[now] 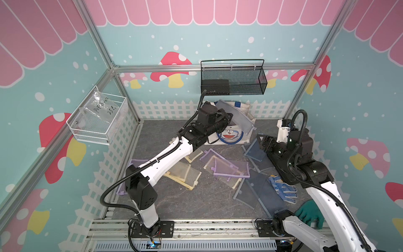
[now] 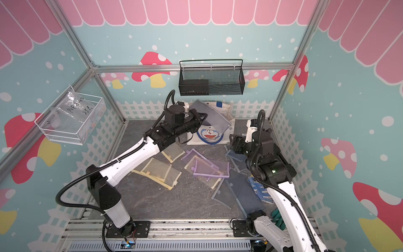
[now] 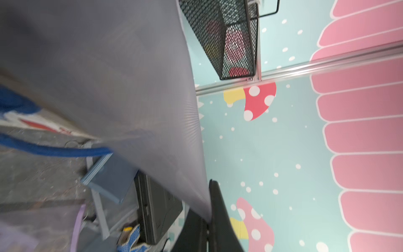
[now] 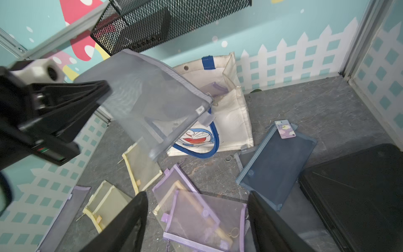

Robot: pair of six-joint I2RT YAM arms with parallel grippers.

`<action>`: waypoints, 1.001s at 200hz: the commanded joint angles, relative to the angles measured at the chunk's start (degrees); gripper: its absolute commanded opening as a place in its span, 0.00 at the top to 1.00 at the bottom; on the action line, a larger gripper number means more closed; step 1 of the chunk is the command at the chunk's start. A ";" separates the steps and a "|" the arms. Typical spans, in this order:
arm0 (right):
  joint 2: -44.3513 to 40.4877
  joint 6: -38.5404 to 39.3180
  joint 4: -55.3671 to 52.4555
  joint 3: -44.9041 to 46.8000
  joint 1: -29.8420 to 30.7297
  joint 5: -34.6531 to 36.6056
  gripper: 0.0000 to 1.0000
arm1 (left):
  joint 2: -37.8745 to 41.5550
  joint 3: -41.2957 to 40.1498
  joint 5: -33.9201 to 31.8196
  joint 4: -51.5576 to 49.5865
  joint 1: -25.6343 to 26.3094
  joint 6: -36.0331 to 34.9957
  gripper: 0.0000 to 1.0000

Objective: Put the pencil pouch into the canvas bag
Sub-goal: Place the pencil pouch in the canvas bag.

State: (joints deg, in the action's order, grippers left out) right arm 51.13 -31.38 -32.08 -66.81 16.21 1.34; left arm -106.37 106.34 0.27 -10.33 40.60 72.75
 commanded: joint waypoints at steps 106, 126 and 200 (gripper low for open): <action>-1.04 5.13 -5.11 -0.87 -0.21 2.26 0.26 | -15.53 12.10 -16.44 5.15 -2.63 16.10 1.00; -0.78 5.51 -4.76 -0.78 -0.21 1.98 0.26 | -17.42 14.63 -16.52 2.79 -3.23 16.99 1.00; -0.64 5.72 -3.62 -0.13 -0.14 1.48 0.27 | -22.26 21.36 -18.20 -4.24 -1.87 19.25 1.00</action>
State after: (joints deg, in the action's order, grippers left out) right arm 51.13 -26.57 -36.42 -66.81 16.16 2.92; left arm -127.63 125.58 -15.92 -11.18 37.69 90.00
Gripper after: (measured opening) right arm 0.735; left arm 0.044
